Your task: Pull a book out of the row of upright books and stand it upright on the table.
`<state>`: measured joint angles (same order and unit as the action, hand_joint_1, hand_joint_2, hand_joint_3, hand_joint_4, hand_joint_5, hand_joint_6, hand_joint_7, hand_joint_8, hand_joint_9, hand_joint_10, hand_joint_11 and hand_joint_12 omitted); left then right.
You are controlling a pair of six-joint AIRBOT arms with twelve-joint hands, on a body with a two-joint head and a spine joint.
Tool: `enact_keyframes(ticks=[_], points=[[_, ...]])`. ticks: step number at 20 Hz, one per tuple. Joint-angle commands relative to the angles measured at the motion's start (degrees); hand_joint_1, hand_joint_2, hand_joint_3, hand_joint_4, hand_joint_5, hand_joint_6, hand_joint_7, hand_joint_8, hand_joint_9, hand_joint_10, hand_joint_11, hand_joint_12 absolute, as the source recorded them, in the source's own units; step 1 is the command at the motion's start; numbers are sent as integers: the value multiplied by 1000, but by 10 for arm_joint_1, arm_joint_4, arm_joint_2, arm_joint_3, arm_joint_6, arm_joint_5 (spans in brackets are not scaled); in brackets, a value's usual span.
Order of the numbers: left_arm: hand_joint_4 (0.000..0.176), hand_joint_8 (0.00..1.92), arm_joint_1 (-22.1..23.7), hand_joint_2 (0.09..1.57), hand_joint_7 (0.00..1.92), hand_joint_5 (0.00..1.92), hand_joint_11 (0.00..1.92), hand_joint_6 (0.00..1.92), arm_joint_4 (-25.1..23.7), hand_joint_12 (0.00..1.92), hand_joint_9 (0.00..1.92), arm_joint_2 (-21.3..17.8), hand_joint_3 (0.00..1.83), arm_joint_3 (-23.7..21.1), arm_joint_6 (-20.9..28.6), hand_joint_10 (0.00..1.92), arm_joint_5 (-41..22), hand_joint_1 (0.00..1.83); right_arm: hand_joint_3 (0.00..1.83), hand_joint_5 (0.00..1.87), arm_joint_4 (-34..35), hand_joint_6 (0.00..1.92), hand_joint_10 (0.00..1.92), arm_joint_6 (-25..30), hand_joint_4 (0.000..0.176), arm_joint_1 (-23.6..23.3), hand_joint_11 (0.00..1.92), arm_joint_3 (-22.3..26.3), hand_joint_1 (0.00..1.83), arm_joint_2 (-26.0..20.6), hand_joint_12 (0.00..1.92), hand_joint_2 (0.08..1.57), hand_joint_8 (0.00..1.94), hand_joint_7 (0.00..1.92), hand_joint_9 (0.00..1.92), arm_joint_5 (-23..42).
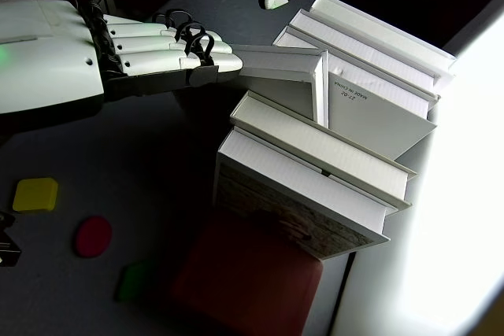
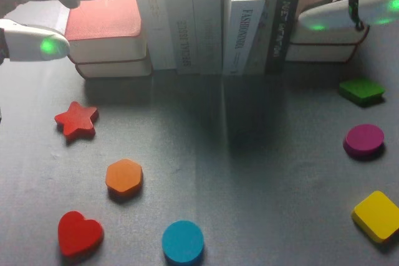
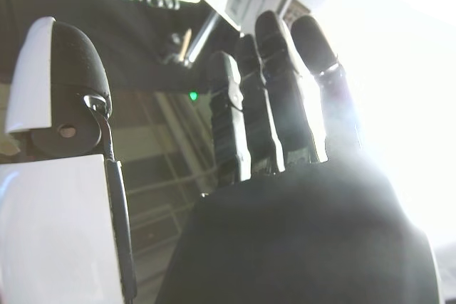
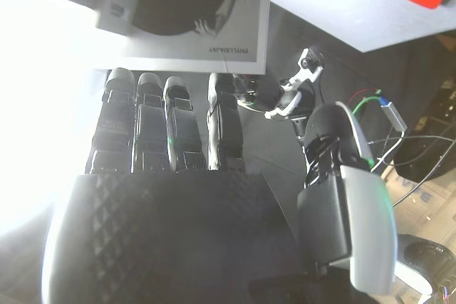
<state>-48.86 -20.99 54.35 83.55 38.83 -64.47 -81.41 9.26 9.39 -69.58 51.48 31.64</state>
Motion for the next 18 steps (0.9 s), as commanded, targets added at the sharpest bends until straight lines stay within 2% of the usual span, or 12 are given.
enact_keyframes(ticks=[1,2,3,5,9,11,12,13,14,15,17,18], points=[[31,24,4,941,555,513,0,6,32,1513,553,-1,0,-1,5,24,-53,1080,0,342,18,12,101,4,52,-20,0,20,702,-2,1495,1253,18,264,325,27],[17,3,4,963,515,487,0,0,32,1483,553,-1,7,-1,5,25,-54,1061,0,381,2,18,72,4,25,-29,0,35,809,-7,1178,1109,16,317,247,27],[1,9,5,953,528,496,14,5,34,1494,579,-1,2,-1,5,37,-56,1071,0,325,-7,19,44,4,39,-41,0,48,773,-15,854,1079,14,275,176,31],[0,5,6,944,519,511,1,10,34,1532,578,1,0,-1,5,39,-57,1098,0,306,-30,15,39,4,43,-72,0,57,723,-23,778,1039,6,253,162,39],[32,8,23,965,532,470,0,5,22,1518,556,10,7,6,5,31,-54,1028,0,276,-69,2,14,6,49,-85,0,45,861,7,586,1021,5,207,120,39],[38,23,27,956,576,507,5,20,19,1549,578,14,0,9,5,42,-54,1043,0,274,-73,1,8,9,55,-84,0,35,913,17,729,977,0,183,117,36],[38,4,29,968,530,480,0,8,17,1547,550,16,6,10,5,30,-54,1033,0,255,-76,1,1,14,80,-83,0,29,857,22,871,962,0,104,67,34],[38,4,31,968,530,480,0,8,17,1547,550,18,6,11,5,30,-55,1033,0,255,-79,1,1,21,80,-79,0,20,857,28,871,962,0,104,67,31],[25,10,31,957,553,482,43,7,17,1502,569,20,0,12,5,35,-56,1033,3,258,-79,6,12,26,60,-75,0,11,797,35,846,983,3,89,41,30],[16,9,32,957,561,504,51,14,17,1467,560,21,0,13,5,29,-57,1033,2,240,-77,0,8,29,73,-69,0,2,660,42,658,989,0,82,42,29],[16,8,32,972,566,494,43,9,17,1452,563,21,7,14,5,29,-60,1035,0,228,-68,2,6,30,65,-56,0,-16,516,54,486,977,1,87,46,25],[16,14,32,972,581,505,50,13,17,1449,579,21,6,13,5,35,-61,1045,3,199,-67,0,0,36,71,-48,0,-27,661,61,258,1000,0,46,8,23]])
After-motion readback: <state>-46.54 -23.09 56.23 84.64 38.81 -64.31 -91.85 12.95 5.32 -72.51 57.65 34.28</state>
